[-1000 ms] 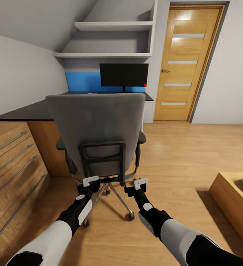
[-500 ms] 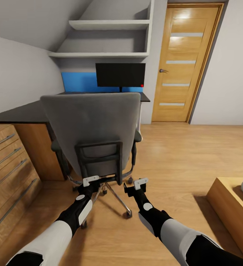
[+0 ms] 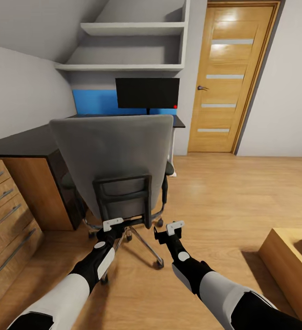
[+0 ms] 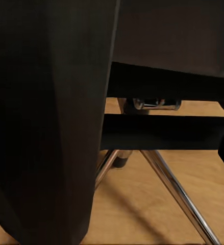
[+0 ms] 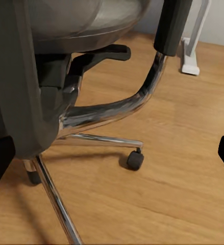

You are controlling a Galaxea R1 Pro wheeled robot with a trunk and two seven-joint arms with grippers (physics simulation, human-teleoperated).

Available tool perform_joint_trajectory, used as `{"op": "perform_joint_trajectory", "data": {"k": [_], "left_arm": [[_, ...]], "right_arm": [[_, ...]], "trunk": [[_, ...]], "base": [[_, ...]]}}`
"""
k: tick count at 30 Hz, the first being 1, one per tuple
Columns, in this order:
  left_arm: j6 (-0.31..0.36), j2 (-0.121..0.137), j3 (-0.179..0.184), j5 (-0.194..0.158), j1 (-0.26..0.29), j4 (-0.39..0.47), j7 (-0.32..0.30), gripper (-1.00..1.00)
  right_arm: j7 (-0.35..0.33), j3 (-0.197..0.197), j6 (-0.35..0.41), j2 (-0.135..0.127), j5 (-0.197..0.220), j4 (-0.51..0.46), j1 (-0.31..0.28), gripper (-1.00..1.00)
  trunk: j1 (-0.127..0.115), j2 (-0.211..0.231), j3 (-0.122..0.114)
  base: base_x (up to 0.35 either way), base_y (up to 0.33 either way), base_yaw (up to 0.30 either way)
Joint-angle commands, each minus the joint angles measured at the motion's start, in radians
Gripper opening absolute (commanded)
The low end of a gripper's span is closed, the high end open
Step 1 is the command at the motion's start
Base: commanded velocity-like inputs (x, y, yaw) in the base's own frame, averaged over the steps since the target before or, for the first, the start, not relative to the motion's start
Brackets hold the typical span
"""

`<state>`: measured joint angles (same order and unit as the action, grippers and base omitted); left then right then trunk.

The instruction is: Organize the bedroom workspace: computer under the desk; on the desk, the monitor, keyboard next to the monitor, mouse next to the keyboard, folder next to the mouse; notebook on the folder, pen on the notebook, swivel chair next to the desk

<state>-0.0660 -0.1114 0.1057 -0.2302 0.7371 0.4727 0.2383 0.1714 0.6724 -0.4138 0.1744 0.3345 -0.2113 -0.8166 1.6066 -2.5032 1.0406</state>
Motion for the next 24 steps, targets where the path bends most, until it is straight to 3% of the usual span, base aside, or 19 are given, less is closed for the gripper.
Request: {"op": "perform_joint_trajectory", "data": {"k": [1, 24], "left_arm": [[-0.005, 0.001, 0.008, -0.011, 0.001, -0.001, 0.007, 1.00], [-0.003, -0.001, 0.008, -0.011, 0.001, 0.000, 0.009, 1.00]], "right_arm": [[0.005, 0.009, -0.003, 0.000, 0.008, 0.001, -0.001, 1.00], [0.004, 0.017, -0.003, 0.000, 0.008, 0.003, 0.012, 1.00]], "trunk": [[0.000, 0.000, 0.001], [0.000, 0.000, 0.001]], "base": [[0.208, 0.167, 0.000], [0.163, 0.175, 0.000]]}}
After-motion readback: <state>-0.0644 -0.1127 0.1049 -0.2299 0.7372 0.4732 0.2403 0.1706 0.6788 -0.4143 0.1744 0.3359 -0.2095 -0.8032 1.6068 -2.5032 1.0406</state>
